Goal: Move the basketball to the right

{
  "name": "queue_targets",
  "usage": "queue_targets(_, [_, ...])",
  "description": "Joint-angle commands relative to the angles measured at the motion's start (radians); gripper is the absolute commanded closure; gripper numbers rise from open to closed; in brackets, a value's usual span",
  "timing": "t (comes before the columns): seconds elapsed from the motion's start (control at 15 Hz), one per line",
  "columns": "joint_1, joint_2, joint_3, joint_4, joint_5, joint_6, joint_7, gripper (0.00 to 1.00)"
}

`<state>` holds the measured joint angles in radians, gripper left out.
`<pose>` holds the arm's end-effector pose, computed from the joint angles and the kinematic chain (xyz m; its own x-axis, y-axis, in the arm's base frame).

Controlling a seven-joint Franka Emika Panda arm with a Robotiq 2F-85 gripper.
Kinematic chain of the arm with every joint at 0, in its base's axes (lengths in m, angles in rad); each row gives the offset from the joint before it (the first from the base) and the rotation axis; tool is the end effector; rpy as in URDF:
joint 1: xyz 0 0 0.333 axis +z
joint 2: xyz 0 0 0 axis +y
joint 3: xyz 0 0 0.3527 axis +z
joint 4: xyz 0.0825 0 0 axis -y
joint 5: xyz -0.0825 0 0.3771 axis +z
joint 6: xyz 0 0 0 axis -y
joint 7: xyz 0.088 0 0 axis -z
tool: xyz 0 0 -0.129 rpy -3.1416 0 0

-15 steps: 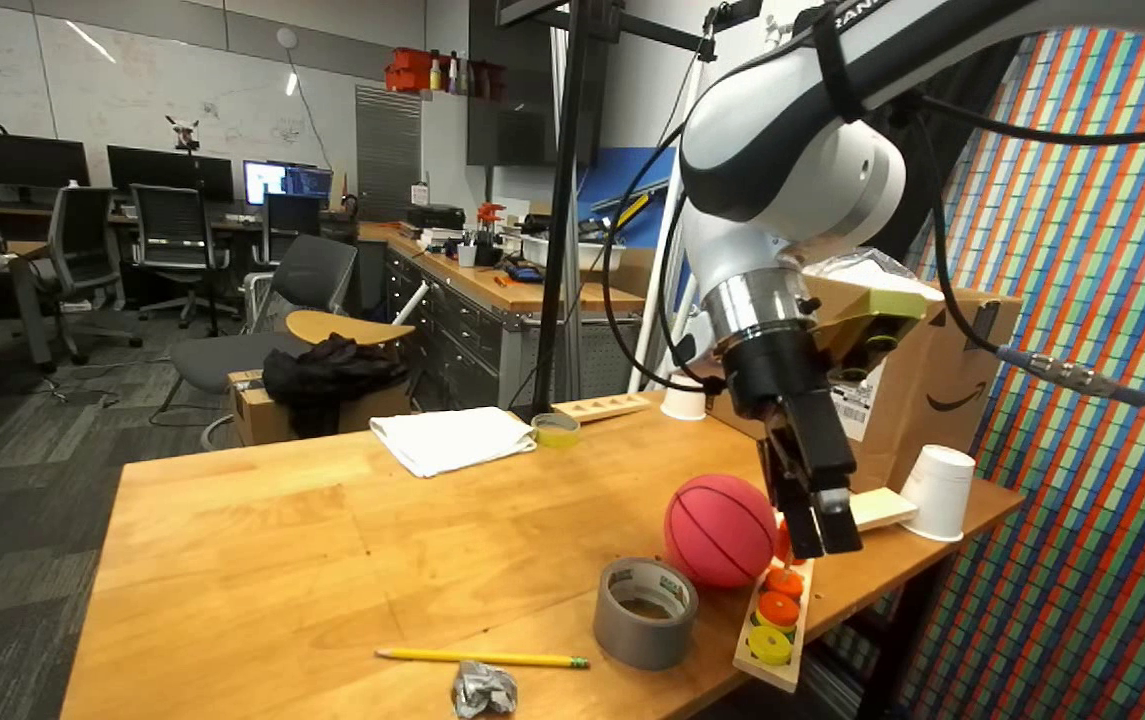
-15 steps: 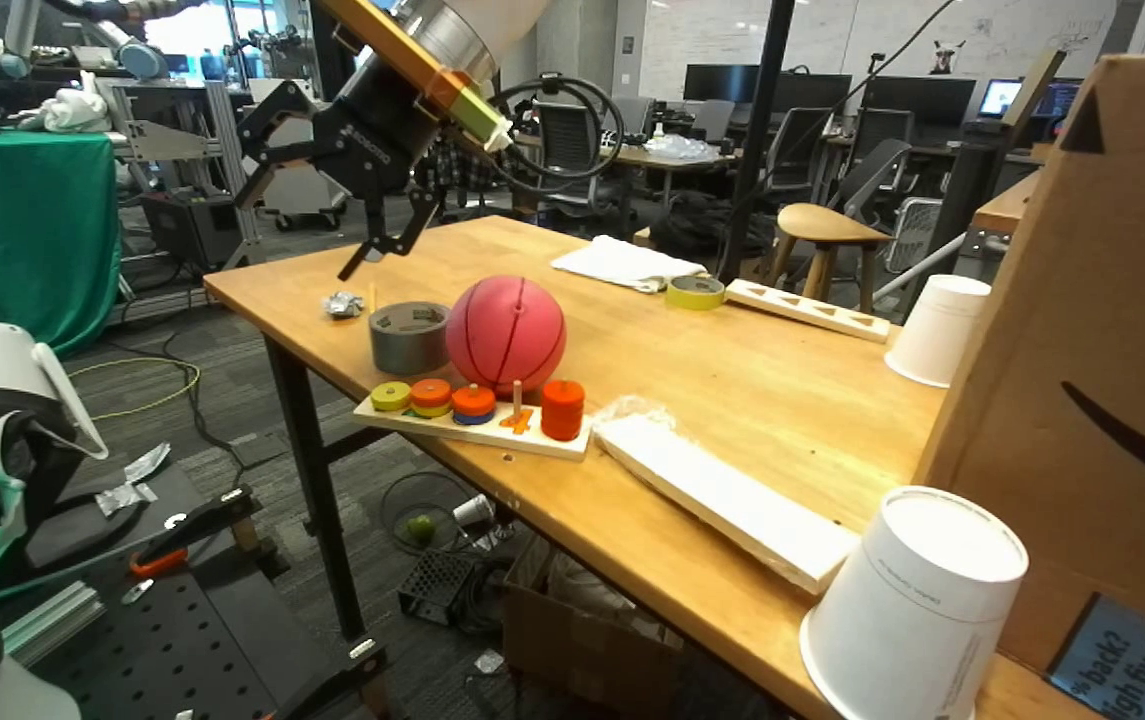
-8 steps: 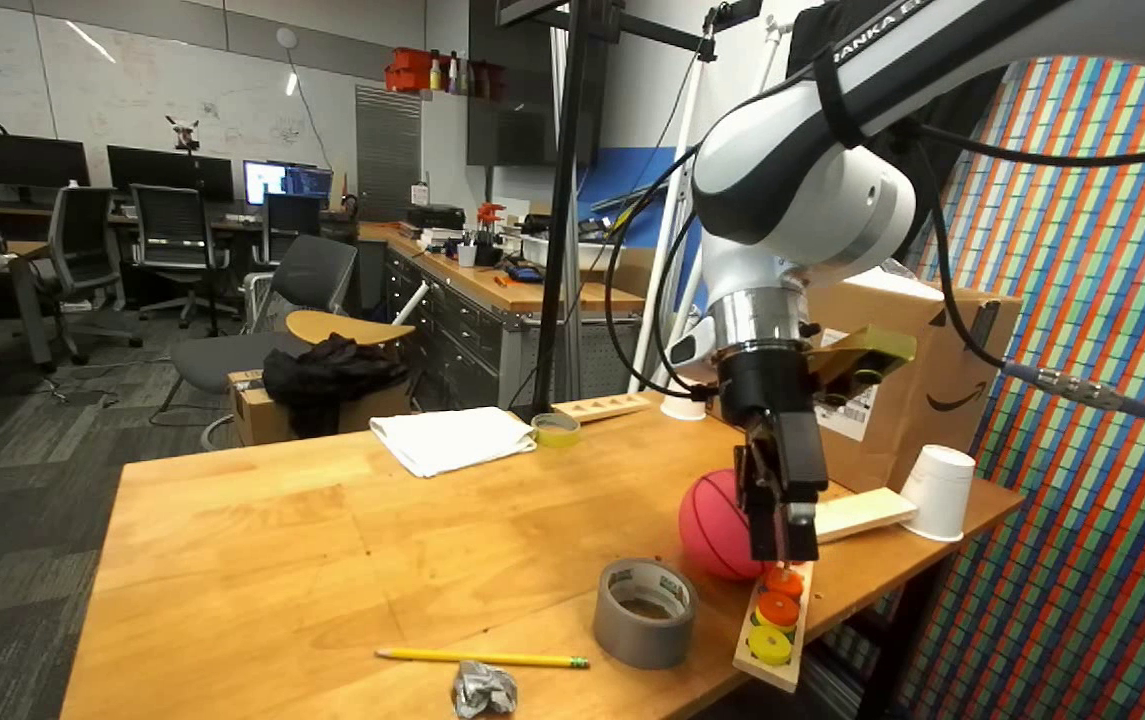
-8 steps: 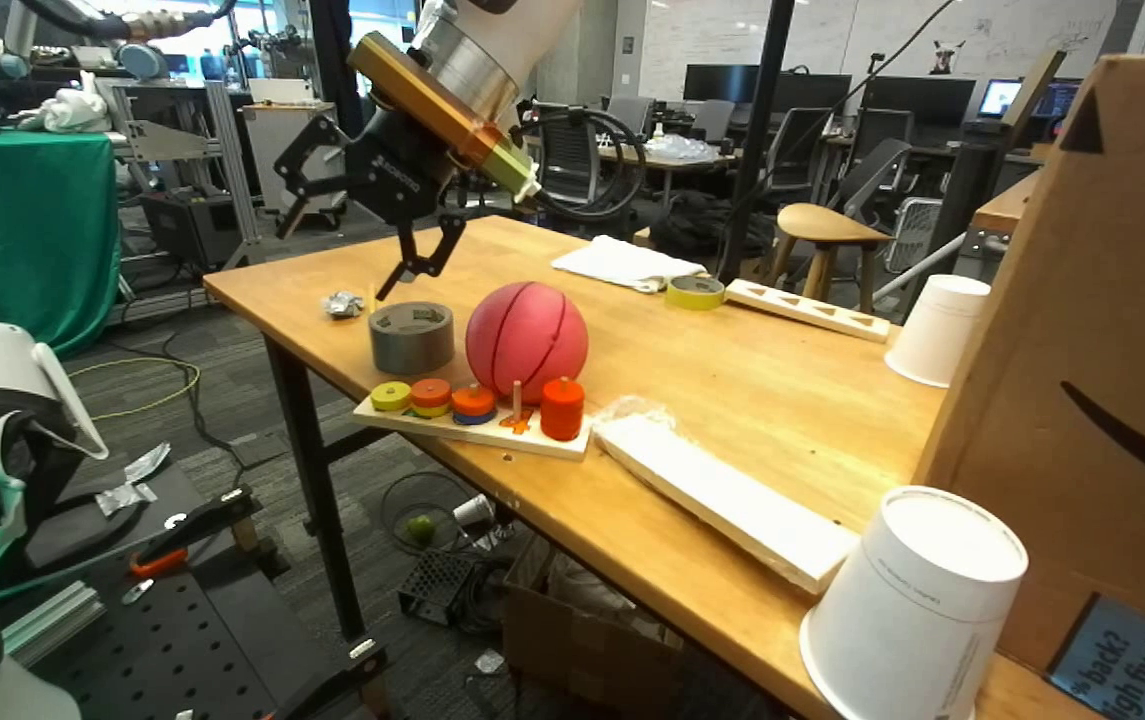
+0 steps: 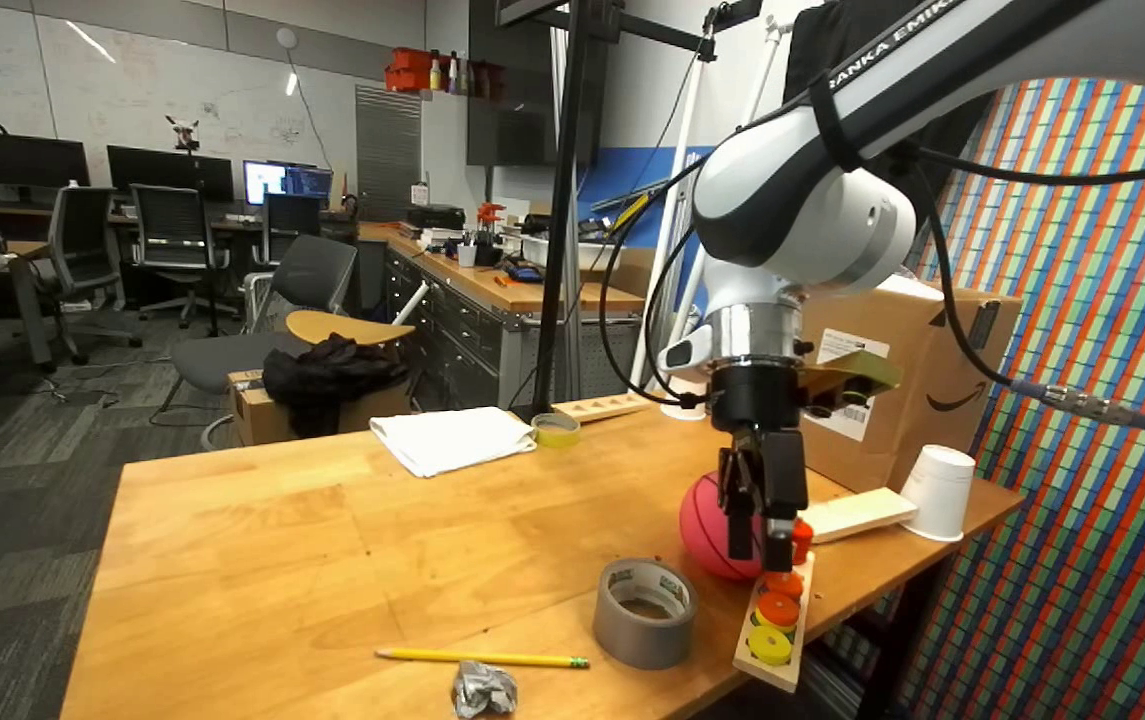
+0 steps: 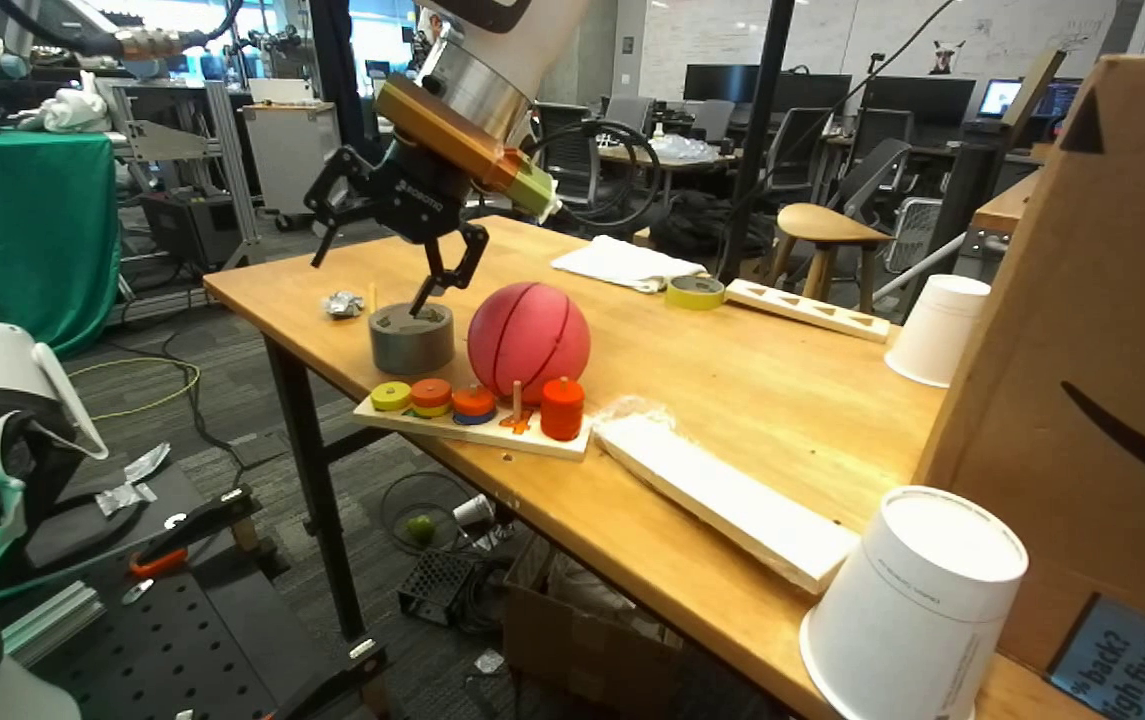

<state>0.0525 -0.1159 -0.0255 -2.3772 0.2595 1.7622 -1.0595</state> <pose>0.4014 0.0390 0.3638 0.5477 0.8344 -0.0617 0.6959 -0.4952 -0.5200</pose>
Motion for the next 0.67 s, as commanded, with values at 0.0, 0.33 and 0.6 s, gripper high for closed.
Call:
queue_targets(0.0, [-0.008,0.0,0.003,-0.014,-0.014,0.041,-0.021,0.0])
queue_targets(0.33, [-0.017,-0.002,0.007,0.019,-0.21,0.148,0.023,0.0])
queue_targets(0.6, [-0.047,-0.021,-0.015,0.088,-0.289,0.247,0.106,0.0])
